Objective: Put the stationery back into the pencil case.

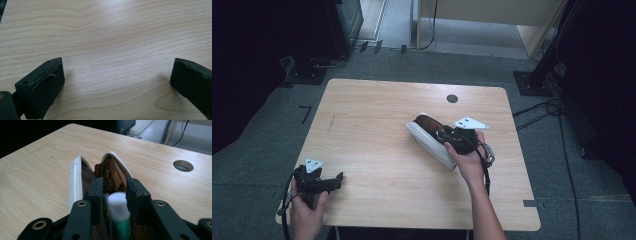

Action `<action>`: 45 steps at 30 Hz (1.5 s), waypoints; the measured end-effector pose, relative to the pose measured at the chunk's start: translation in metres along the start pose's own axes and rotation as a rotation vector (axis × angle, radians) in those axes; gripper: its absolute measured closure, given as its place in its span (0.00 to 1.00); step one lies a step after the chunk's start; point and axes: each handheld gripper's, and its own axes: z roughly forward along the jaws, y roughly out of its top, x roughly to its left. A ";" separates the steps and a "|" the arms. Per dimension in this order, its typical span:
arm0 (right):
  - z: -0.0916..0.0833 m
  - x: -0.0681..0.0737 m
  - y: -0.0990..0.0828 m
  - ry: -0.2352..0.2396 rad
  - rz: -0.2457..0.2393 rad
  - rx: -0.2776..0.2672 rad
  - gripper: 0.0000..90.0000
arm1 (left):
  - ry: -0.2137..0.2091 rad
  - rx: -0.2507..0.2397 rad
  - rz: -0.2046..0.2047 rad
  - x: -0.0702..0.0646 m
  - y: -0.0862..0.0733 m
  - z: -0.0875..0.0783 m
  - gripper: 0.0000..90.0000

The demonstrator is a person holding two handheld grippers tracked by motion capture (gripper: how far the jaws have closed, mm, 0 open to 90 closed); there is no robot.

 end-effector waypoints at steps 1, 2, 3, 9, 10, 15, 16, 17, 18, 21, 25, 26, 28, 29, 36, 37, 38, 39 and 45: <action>-0.001 0.000 0.001 0.001 -0.001 -0.003 0.78 | 0.000 0.000 0.000 0.000 0.000 0.000 0.00; -0.001 0.000 0.002 0.000 -0.004 -0.008 0.78 | 0.000 0.000 0.000 0.000 0.000 0.000 0.00; -0.002 0.001 0.003 0.000 -0.005 -0.015 0.78 | 0.000 0.000 -0.001 0.000 0.000 0.000 0.00; -0.011 0.002 0.005 0.002 -0.010 -0.047 0.76 | 0.000 0.000 0.000 0.000 0.000 0.000 0.00; -0.012 0.003 0.005 0.005 -0.011 -0.052 0.75 | 0.000 0.000 0.000 0.000 0.000 0.000 0.00; -0.024 0.006 0.006 0.010 -0.014 -0.084 0.64 | 0.000 0.000 0.000 0.000 0.000 0.000 0.00; -0.026 0.006 0.006 0.011 -0.013 -0.089 0.61 | 0.000 0.000 0.000 0.000 0.000 0.000 0.00; -0.028 0.006 0.006 0.011 -0.010 -0.098 0.58 | 0.000 -0.001 0.000 0.000 0.000 0.000 0.00; -0.031 0.005 0.006 0.014 -0.006 -0.097 0.55 | 0.000 -0.001 0.000 0.000 0.000 0.000 0.00; -0.038 0.005 0.004 0.005 -0.004 -0.090 0.40 | 0.000 0.000 0.000 0.000 0.000 0.000 0.00; -0.048 0.003 -0.001 -0.021 0.003 -0.068 0.18 | 0.000 -0.001 -0.002 0.000 0.000 0.000 0.00; -0.050 0.002 -0.002 -0.028 0.004 -0.062 0.13 | -0.001 -0.001 -0.001 0.000 0.000 0.000 0.00; -0.053 0.001 -0.006 -0.041 0.015 -0.058 0.03 | 0.000 -0.001 -0.002 0.000 0.000 0.000 0.00; -0.055 -0.001 -0.009 -0.049 0.025 -0.051 0.00 | -0.001 -0.001 -0.001 0.000 0.000 0.000 0.00; -0.070 -0.013 -0.026 -0.083 0.059 -0.063 0.00 | -0.001 -0.001 -0.002 0.000 0.000 0.000 0.00; -0.071 -0.014 -0.028 -0.088 0.065 -0.063 0.00 | -0.001 -0.001 -0.002 0.000 0.000 0.000 0.00; -0.073 -0.016 -0.031 -0.088 0.066 -0.062 0.00 | 0.000 0.000 -0.001 0.000 0.000 0.000 0.00; -0.074 -0.018 -0.034 -0.090 0.071 -0.063 0.00 | -0.001 -0.001 -0.002 0.000 0.000 0.000 0.00; -0.084 -0.029 -0.056 -0.128 0.079 -0.036 0.00 | 0.000 -0.001 -0.001 0.000 0.000 0.000 0.00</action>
